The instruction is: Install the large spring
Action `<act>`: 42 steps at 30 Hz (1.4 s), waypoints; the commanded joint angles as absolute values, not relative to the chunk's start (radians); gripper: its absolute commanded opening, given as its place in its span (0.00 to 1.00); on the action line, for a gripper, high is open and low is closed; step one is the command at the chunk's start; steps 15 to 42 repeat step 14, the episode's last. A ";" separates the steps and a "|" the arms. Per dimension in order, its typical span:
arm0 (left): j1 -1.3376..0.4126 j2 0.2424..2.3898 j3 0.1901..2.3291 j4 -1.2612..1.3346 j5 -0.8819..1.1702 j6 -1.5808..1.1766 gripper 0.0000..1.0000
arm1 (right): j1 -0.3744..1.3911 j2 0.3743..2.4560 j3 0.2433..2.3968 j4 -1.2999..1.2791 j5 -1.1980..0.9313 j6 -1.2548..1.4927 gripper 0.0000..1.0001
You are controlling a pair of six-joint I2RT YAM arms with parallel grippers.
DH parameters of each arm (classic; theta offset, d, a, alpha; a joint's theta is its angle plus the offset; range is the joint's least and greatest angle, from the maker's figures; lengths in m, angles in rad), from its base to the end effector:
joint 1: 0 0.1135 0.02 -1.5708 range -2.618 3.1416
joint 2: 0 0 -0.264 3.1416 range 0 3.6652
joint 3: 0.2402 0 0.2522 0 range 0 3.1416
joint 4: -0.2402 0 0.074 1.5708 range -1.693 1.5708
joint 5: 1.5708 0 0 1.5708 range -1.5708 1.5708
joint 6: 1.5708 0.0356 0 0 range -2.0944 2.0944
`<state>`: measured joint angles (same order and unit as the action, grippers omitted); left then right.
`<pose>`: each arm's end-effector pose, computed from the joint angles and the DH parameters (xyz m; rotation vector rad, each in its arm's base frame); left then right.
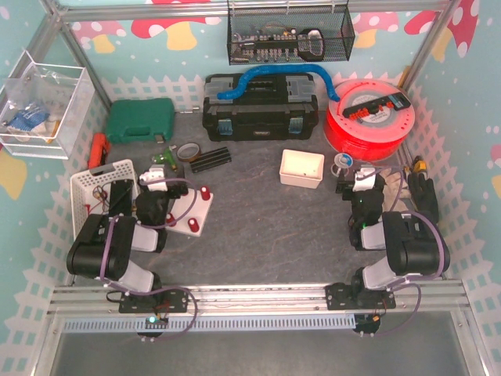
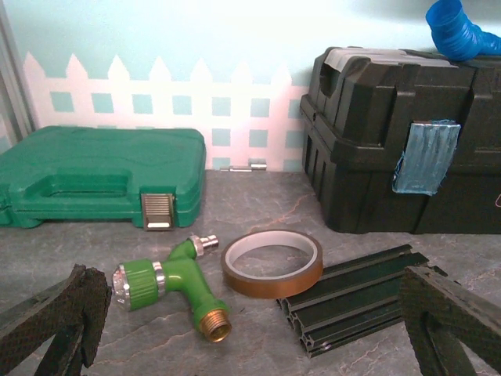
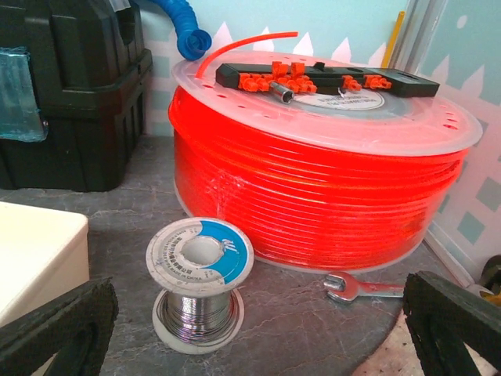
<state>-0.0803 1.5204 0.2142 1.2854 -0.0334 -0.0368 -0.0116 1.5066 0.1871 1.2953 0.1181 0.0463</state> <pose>0.2376 -0.0179 0.1541 0.0086 1.5919 -0.0647 0.2313 -0.0069 0.1520 0.1380 1.5892 -0.0672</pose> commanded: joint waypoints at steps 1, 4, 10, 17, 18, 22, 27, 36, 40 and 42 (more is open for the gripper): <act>-0.081 1.524 0.205 1.316 -0.039 -0.034 0.99 | -0.002 1.511 0.183 1.336 0.172 0.058 0.99; -0.081 1.525 0.206 1.316 -0.040 -0.034 0.99 | -0.002 1.509 0.184 1.336 0.174 0.056 0.99; -0.080 1.526 0.211 1.310 -0.035 -0.034 0.99 | 0.000 1.510 0.183 1.336 0.174 0.057 0.99; -0.079 1.524 0.210 1.310 -0.034 -0.034 0.99 | 0.000 1.508 0.183 1.338 0.177 0.056 0.99; -0.079 1.524 0.210 1.310 -0.034 -0.034 0.99 | 0.000 1.508 0.183 1.338 0.177 0.056 0.99; -0.079 1.524 0.210 1.310 -0.034 -0.034 0.99 | 0.000 1.508 0.183 1.338 0.177 0.056 0.99; -0.079 1.524 0.210 1.310 -0.034 -0.034 0.99 | 0.000 1.508 0.183 1.338 0.177 0.056 0.99; -0.079 1.524 0.210 1.310 -0.034 -0.034 0.99 | 0.000 1.508 0.183 1.338 0.177 0.056 0.99; -0.079 1.524 0.210 1.310 -0.034 -0.034 0.99 | 0.000 1.508 0.183 1.338 0.177 0.056 0.99; -0.079 1.524 0.210 1.310 -0.034 -0.034 0.99 | 0.000 1.508 0.183 1.338 0.177 0.056 0.99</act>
